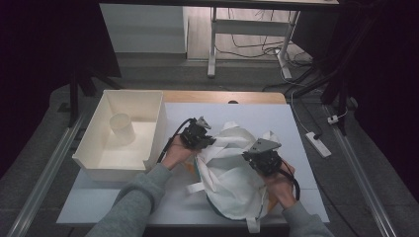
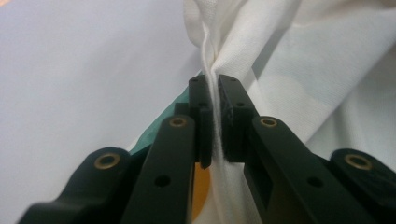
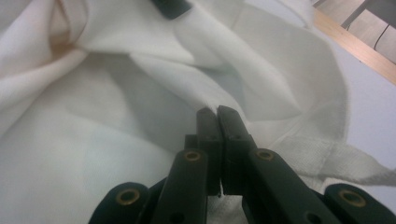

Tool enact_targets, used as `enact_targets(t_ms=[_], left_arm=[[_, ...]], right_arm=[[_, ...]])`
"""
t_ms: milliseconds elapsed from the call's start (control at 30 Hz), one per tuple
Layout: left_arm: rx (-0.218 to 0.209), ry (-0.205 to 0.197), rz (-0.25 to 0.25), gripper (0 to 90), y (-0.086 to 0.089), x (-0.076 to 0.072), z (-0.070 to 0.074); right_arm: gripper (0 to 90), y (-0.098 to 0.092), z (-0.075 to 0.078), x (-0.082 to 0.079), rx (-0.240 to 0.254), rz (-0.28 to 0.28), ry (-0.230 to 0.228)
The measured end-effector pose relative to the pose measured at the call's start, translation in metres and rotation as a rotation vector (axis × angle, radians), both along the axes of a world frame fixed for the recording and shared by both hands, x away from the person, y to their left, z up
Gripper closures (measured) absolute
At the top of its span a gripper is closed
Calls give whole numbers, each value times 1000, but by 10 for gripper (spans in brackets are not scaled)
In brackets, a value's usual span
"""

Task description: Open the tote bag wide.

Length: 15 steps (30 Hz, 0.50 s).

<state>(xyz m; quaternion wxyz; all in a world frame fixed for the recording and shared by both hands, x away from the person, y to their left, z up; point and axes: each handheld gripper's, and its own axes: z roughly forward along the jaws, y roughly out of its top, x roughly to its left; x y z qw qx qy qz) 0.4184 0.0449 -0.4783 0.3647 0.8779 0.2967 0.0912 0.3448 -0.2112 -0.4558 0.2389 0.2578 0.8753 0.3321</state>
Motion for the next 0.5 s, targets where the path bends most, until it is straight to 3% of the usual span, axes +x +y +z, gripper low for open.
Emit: enact_targets(t_ms=[167, 267, 500], left_arm=[[7, -4, 1, 841, -2, 0, -2], [13, -4, 1, 842, -4, 0, -3], [15, -13, 8, 842, -4, 0, -3]], right_arm=[[890, -8, -5, 25, 99, -52, 80], [890, -11, -9, 38, 133, -83, 111], [890, -2, -11, 62, 95, -135, 97]])
